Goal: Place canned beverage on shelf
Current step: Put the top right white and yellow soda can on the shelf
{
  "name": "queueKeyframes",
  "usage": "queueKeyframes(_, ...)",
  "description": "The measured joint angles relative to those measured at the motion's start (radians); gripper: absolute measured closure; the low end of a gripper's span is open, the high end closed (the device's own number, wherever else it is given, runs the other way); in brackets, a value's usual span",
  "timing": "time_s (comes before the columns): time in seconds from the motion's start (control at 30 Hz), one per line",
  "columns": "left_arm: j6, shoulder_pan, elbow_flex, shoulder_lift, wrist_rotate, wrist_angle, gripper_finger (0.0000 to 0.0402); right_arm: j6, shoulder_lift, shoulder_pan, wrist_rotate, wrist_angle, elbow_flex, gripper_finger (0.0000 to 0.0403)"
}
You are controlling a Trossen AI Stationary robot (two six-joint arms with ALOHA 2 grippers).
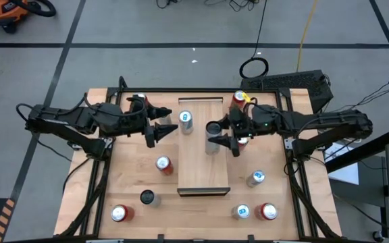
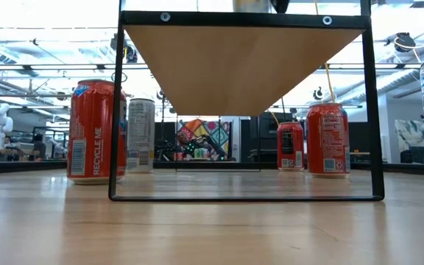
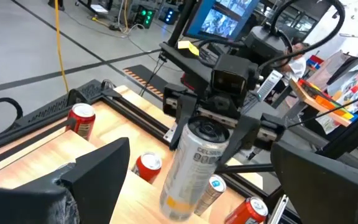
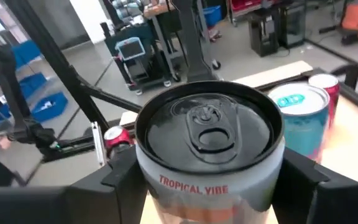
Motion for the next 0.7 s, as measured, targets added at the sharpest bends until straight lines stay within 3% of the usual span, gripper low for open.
queueKeyframes(0.23,-0.008,0.000,0.000,0.000,-0.011,-0.008,0.0008,-0.134,0.076,-0.001,0.018,0.045,-0.001,0.0167)
queueKeyframes(0.43,-0.017,-0.017,0.000,0.000,-0.015,-0.021,0.0008,-0.134,0.119,0.001,-0.005,0.048,-0.002,0.0167)
queueKeyframes(0.7,-0.009,-0.016,0.000,0.001,-0.023,-0.022,0.0008,-0.159,0.141,0.001,-0.008,0.183,-0.002,0.0167)
